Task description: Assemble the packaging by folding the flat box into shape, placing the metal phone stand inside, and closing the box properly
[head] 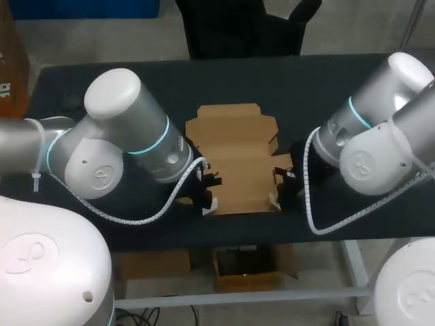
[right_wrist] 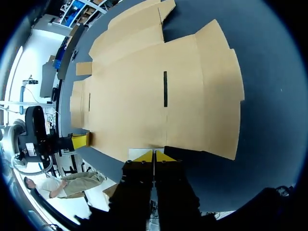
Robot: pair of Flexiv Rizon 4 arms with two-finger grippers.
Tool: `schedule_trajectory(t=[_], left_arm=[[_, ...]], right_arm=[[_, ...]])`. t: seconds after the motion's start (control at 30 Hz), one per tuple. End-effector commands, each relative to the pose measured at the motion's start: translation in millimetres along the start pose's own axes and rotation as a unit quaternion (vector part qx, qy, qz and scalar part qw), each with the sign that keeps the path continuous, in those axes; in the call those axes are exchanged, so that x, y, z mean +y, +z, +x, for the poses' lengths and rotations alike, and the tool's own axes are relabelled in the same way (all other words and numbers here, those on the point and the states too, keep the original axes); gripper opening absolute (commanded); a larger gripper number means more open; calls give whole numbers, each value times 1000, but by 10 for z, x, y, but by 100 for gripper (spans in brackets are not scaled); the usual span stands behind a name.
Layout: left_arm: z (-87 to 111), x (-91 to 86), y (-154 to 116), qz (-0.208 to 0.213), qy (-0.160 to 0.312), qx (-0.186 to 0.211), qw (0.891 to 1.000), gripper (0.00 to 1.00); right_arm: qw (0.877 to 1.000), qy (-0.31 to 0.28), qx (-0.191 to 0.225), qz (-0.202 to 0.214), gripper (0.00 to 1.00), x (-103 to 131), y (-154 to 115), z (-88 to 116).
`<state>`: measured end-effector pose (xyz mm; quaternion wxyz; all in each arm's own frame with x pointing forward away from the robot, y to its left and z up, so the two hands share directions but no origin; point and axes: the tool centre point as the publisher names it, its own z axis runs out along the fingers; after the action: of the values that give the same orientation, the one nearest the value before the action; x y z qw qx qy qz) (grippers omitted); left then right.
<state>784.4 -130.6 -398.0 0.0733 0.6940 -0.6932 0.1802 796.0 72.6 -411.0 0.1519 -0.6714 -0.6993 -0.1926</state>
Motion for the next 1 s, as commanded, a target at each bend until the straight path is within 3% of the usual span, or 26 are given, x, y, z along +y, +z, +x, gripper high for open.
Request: schedule_trajectory(t=[0.03, 0.5, 0.6, 0.67, 0.7, 0.73, 0.77, 0.87, 1.0], left_arm=[[-121, 1, -294, 2, 5, 12, 1000, 0], [-189, -274, -707, 2, 28, 32, 999, 0], [-197, -330, -768, 4, 29, 34, 999, 33], [-205, -372, -812, 4, 32, 36, 999, 49], [-210, -391, -830, 4, 32, 36, 999, 71], [-216, -415, -850, 6, 31, 38, 999, 89], [-223, -439, -872, 9, 32, 40, 999, 100], [-238, -490, -915, 17, 30, 39, 999, 100], [-267, -591, -975, 22, 31, 41, 998, 100]], right_arm=[[999, -3, 33, -3, 0, -22, -303, -127], [996, -18, 85, -26, 0, 205, -726, -294], [995, -22, 97, -31, 0, 268, -814, -340], [993, -22, 108, -36, 0, 316, -874, -378], [993, -23, 112, -38, 0, 340, -904, -395], [992, -22, 113, -40, 8, 366, -934, -413], [991, -23, 123, -43, 17, 403, -969, -437], [990, -18, 132, -47, 25, 487, -1033, -490], [989, -16, 138, -51, 46, 598, -1110, -513]])
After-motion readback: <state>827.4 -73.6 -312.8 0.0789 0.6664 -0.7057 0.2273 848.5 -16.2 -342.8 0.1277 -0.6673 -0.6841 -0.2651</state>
